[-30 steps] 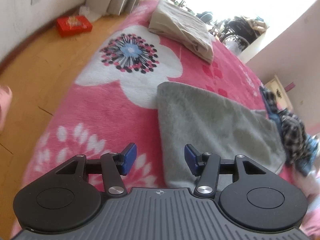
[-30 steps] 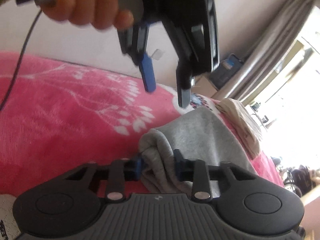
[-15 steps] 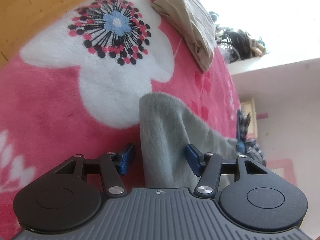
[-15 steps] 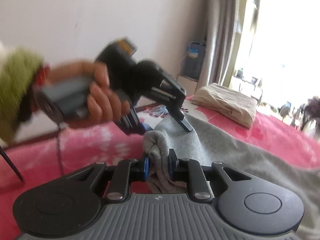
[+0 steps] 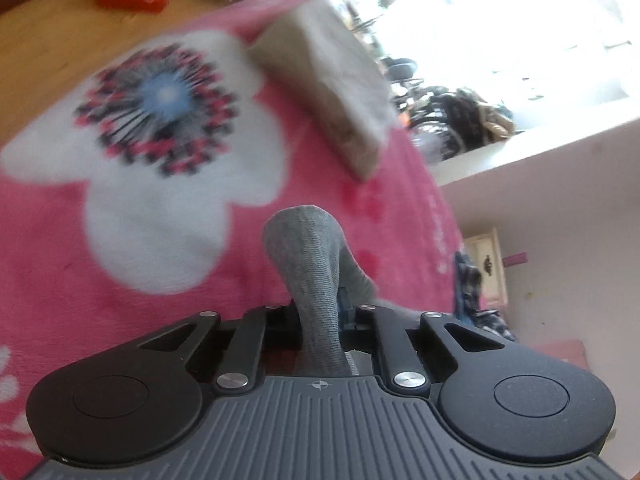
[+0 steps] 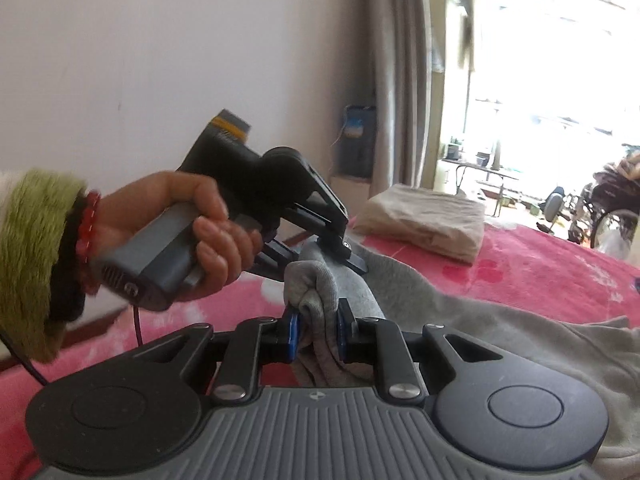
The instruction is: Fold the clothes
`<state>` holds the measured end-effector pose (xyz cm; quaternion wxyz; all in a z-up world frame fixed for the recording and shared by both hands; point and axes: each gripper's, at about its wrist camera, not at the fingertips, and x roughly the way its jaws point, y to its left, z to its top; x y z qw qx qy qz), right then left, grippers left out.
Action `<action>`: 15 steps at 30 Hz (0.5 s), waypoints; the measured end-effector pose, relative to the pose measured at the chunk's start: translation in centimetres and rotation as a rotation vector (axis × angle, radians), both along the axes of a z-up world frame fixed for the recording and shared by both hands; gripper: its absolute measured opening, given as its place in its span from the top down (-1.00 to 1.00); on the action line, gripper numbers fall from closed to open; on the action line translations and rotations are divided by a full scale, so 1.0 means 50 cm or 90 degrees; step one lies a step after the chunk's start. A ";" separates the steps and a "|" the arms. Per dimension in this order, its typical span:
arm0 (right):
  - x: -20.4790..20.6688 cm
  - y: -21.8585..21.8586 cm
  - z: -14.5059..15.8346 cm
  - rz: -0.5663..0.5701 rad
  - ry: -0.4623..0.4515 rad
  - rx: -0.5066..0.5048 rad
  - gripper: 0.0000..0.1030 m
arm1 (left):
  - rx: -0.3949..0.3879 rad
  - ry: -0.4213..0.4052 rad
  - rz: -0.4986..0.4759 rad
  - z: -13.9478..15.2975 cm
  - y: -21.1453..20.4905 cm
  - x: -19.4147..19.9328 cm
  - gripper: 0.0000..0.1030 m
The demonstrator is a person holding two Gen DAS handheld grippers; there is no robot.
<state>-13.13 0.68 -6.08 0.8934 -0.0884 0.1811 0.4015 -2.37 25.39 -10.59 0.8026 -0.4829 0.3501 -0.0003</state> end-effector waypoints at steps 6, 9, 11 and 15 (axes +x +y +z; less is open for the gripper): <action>0.025 -0.079 0.075 -0.069 0.014 0.090 0.63 | 0.026 -0.060 -0.045 0.106 -0.082 0.057 0.80; 0.037 -0.134 0.107 -0.115 0.011 0.128 0.63 | 0.038 -0.075 -0.076 0.149 -0.148 0.103 0.80; 0.052 -0.179 0.125 -0.150 0.014 0.156 0.63 | 0.050 -0.079 -0.099 0.170 -0.197 0.138 0.80; 0.094 -0.274 0.149 -0.224 0.029 0.219 0.63 | 0.089 -0.083 -0.156 0.203 -0.310 0.212 0.80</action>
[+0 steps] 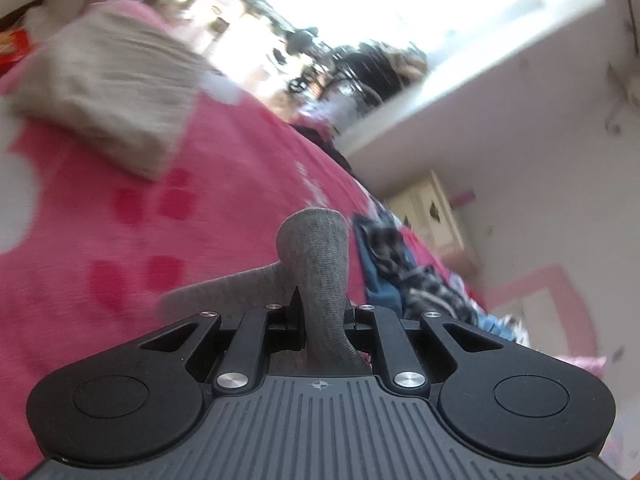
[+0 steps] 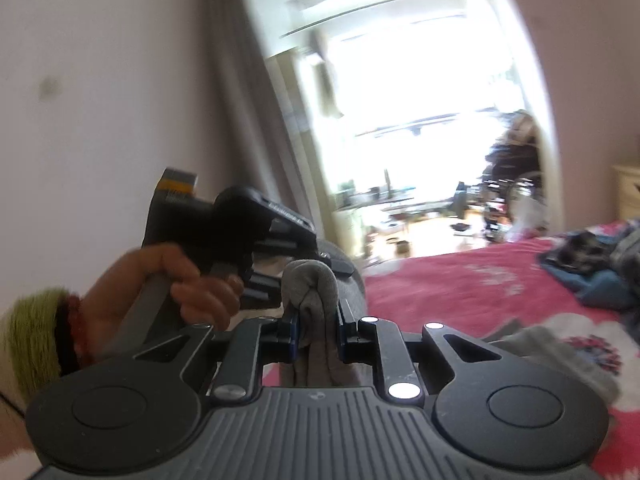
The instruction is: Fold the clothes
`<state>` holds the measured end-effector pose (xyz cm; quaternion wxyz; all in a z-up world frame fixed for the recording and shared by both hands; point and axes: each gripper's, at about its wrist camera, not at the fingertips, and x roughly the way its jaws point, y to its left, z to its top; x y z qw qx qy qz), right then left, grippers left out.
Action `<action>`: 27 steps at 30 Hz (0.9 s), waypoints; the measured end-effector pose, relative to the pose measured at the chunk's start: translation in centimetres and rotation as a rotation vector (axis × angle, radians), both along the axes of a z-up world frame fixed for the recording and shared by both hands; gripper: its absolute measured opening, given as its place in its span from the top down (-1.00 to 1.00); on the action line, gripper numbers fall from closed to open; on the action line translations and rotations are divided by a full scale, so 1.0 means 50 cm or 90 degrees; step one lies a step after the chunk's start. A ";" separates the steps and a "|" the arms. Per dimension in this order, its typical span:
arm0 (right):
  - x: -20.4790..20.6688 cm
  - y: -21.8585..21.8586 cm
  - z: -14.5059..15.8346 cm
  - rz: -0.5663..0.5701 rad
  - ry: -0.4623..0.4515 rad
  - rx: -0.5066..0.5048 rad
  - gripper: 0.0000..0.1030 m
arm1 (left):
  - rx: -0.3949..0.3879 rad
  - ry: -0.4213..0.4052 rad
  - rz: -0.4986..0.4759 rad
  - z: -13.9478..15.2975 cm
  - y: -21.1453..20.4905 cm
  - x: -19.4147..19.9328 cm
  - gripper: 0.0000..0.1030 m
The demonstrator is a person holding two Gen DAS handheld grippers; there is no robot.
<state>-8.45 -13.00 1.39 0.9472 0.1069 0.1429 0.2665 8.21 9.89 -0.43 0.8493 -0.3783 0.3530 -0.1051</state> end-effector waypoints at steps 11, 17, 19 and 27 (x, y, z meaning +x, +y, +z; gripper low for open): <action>0.139 -0.253 -0.090 -0.176 0.114 0.157 0.64 | 0.131 0.046 -0.153 -0.067 -0.272 0.172 0.61; 0.213 -0.361 -0.243 -0.260 0.259 0.267 0.64 | 0.052 0.077 -0.218 -0.133 -0.275 0.203 0.19; 0.217 -0.395 -0.293 -0.281 0.314 0.350 0.64 | 0.032 0.048 -0.229 -0.127 -0.246 0.183 0.16; 0.207 -0.445 -0.344 -0.284 0.368 0.487 0.65 | 0.164 -0.021 -0.247 -0.103 -0.131 0.068 0.09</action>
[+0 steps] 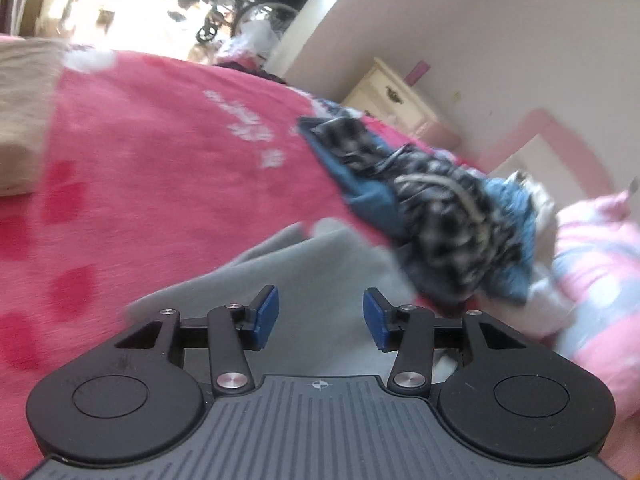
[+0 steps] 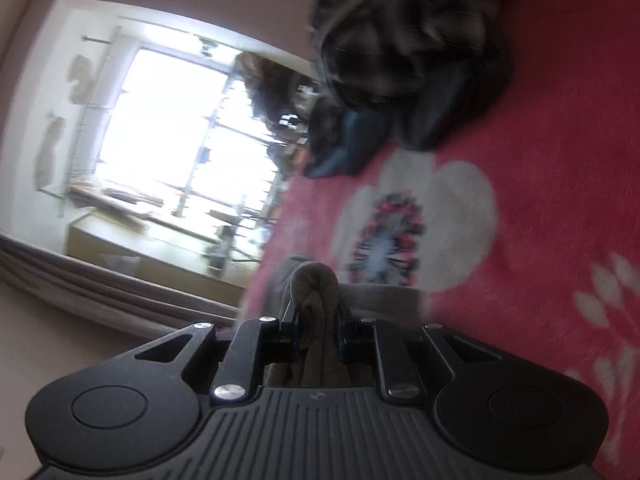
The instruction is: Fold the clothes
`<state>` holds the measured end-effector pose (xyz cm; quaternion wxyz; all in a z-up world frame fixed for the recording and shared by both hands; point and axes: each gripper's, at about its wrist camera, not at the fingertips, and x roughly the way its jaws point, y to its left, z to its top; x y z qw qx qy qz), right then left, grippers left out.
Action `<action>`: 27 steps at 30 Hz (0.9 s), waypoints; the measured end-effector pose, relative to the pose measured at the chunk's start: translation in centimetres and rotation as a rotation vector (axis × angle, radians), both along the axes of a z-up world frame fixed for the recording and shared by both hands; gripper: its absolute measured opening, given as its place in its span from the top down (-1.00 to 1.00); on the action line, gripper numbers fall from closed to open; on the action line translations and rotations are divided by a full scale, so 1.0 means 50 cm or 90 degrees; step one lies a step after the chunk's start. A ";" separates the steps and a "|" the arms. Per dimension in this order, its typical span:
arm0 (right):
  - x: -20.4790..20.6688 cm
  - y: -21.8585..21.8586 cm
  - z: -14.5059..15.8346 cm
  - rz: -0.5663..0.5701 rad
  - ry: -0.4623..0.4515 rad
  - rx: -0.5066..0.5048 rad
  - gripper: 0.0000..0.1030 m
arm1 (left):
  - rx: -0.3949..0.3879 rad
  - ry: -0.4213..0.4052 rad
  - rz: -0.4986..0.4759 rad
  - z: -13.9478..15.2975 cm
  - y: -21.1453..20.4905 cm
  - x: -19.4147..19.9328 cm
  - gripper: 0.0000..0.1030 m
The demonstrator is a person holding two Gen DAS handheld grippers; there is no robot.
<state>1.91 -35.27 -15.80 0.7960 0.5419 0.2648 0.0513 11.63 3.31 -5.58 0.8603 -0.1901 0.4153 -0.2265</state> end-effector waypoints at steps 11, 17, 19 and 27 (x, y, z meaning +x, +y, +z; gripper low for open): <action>-0.035 -0.028 0.029 -0.062 0.042 -0.045 0.40 | 0.104 -0.035 0.060 -0.065 0.025 -0.088 0.09; -0.029 0.068 0.191 0.015 -0.072 -0.347 0.40 | 0.119 -0.091 0.008 -0.076 -0.019 -0.129 0.09; -0.009 0.131 0.199 0.091 -0.091 -0.425 0.40 | 0.143 -0.110 -0.020 -0.087 -0.042 -0.141 0.09; 0.010 0.190 0.087 0.185 0.064 -0.566 0.62 | 0.269 -0.216 -0.100 -0.111 -0.092 -0.197 -0.01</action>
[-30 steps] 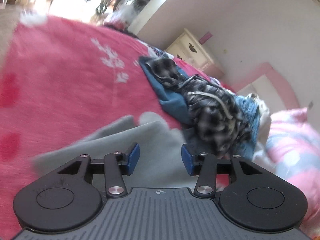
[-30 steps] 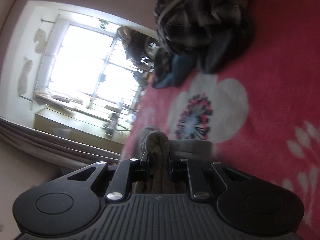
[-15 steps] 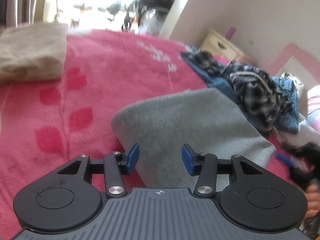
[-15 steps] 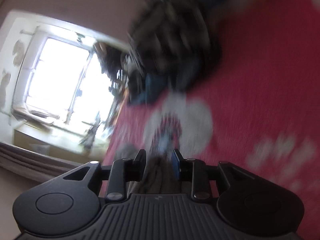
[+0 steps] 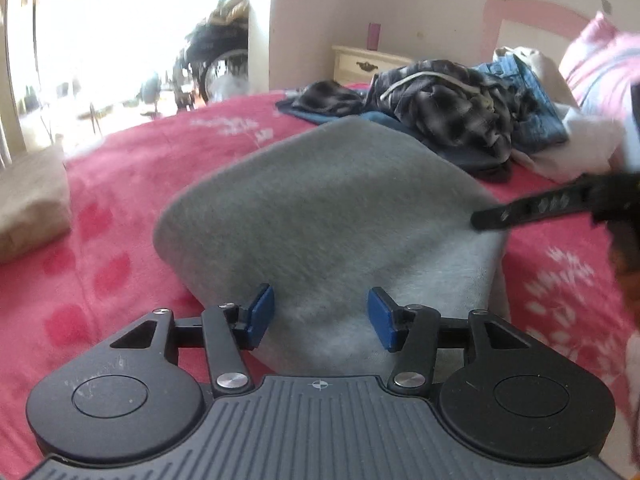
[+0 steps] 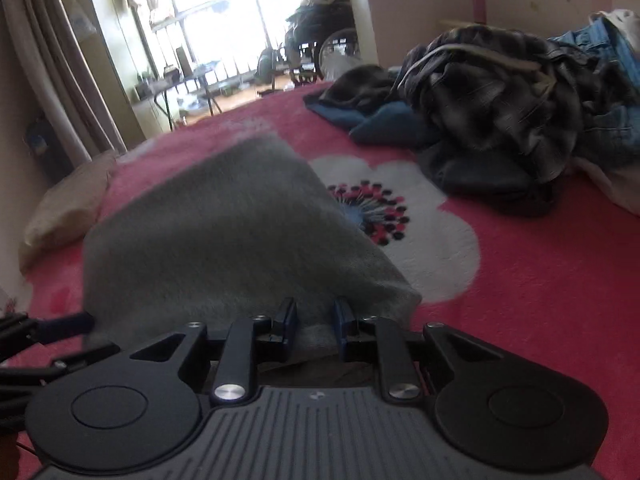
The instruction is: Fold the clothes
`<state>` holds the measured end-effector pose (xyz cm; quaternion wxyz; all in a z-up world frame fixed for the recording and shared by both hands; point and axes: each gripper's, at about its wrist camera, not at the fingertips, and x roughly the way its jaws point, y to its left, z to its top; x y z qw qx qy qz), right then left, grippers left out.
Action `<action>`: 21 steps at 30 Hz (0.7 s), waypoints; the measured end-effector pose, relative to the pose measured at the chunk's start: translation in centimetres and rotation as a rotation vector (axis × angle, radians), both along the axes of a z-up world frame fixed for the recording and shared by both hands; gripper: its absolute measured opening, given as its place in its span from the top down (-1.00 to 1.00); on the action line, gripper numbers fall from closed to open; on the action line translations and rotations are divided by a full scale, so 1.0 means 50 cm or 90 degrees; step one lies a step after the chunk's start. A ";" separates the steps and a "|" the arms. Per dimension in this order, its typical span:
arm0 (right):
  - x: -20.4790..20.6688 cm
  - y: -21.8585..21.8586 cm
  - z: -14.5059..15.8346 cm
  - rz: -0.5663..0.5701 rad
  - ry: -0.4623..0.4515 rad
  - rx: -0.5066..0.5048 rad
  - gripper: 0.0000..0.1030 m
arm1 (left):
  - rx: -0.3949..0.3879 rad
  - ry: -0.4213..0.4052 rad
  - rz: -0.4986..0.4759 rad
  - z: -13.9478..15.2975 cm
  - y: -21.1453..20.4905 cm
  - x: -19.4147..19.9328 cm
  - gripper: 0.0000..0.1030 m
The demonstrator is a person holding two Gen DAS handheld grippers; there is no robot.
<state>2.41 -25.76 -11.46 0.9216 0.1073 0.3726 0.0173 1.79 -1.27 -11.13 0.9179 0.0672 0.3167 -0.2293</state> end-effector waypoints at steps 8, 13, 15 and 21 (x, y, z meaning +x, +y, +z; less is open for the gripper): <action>-0.001 -0.002 0.049 0.005 -0.024 -0.016 0.61 | 0.013 -0.059 -0.122 0.012 -0.056 -0.061 -0.01; 0.001 -0.020 0.015 -0.007 0.020 -0.024 0.62 | 0.044 -0.048 -0.140 -0.036 -0.080 -0.069 -0.08; -0.001 -0.013 0.045 -0.004 0.000 -0.038 0.56 | 0.063 -0.048 -0.141 -0.046 -0.082 -0.073 -0.08; 0.101 0.032 0.101 0.068 -0.070 -0.050 0.57 | 0.070 -0.057 -0.140 -0.049 -0.084 -0.077 -0.09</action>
